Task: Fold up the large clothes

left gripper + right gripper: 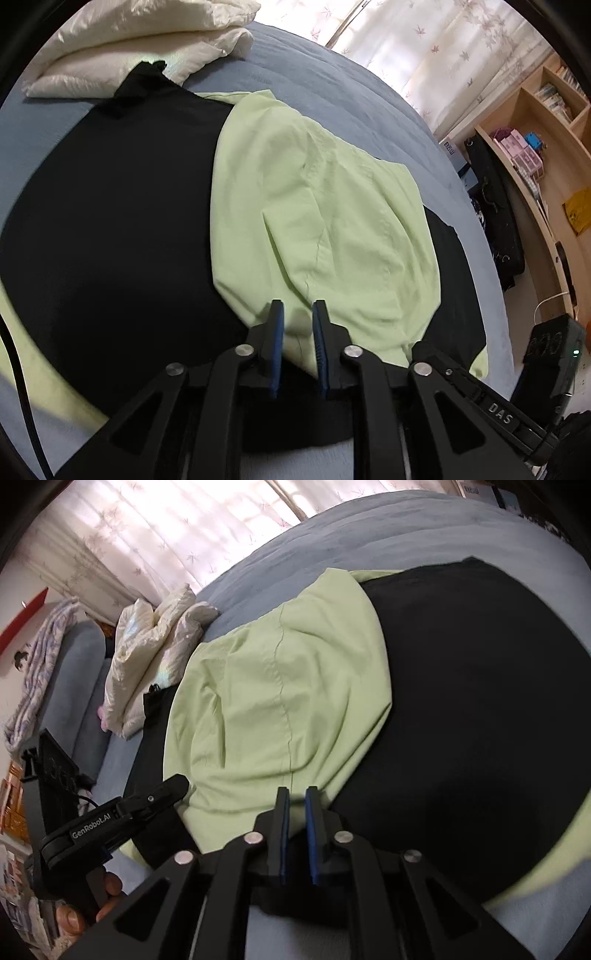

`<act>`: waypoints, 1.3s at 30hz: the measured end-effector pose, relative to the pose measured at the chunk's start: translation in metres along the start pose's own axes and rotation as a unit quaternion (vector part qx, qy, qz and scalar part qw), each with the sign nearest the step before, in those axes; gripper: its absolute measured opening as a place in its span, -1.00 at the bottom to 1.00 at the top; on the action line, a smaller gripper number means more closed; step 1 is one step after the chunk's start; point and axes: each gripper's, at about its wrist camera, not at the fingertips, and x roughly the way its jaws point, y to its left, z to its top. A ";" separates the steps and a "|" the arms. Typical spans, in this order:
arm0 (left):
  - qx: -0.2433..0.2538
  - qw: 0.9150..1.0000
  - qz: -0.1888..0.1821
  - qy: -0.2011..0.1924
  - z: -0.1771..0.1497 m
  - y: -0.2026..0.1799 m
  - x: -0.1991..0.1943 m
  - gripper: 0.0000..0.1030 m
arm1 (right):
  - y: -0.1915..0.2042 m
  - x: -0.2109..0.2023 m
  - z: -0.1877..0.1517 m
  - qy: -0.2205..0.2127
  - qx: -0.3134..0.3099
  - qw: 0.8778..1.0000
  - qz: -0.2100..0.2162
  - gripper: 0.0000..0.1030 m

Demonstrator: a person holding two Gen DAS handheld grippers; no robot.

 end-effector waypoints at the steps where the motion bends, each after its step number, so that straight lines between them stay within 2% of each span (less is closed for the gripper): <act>1: 0.001 1.000 0.004 -0.001 -0.002 -0.001 -0.006 -0.65 | 0.003 -0.003 -0.001 -0.002 -0.004 1.000 0.001 -0.71; 7: 0.004 1.000 0.007 -0.015 -0.019 -0.006 -0.047 -0.38 | 0.028 -0.045 -0.016 -0.026 -0.026 0.999 0.011 -0.70; 13: 0.027 0.999 0.007 -0.030 -0.040 -0.015 -0.089 -0.34 | 0.043 -0.077 -0.035 -0.026 -0.022 0.999 0.014 -0.69; 21: 0.021 0.999 -0.006 -0.035 -0.067 -0.007 -0.125 -0.20 | 0.069 -0.120 -0.061 -0.042 -0.057 0.997 0.012 -0.69; 25: 0.009 1.000 -0.017 -0.019 -0.079 0.004 -0.125 -0.19 | 0.080 -0.126 -0.071 -0.037 -0.067 0.997 0.016 -0.69; 29: 0.001 1.000 -0.018 0.005 -0.088 0.014 -0.112 -0.19 | 0.088 -0.110 -0.078 -0.018 -0.073 0.997 0.013 -0.68; 32: -0.021 0.999 -0.030 0.024 -0.090 0.027 -0.098 -0.19 | 0.090 -0.095 -0.080 -0.002 -0.074 0.997 0.012 -0.68; 39: -0.078 0.994 -0.067 0.040 -0.085 0.055 -0.065 -0.19 | 0.094 -0.062 -0.077 0.009 -0.083 0.996 -0.002 -0.68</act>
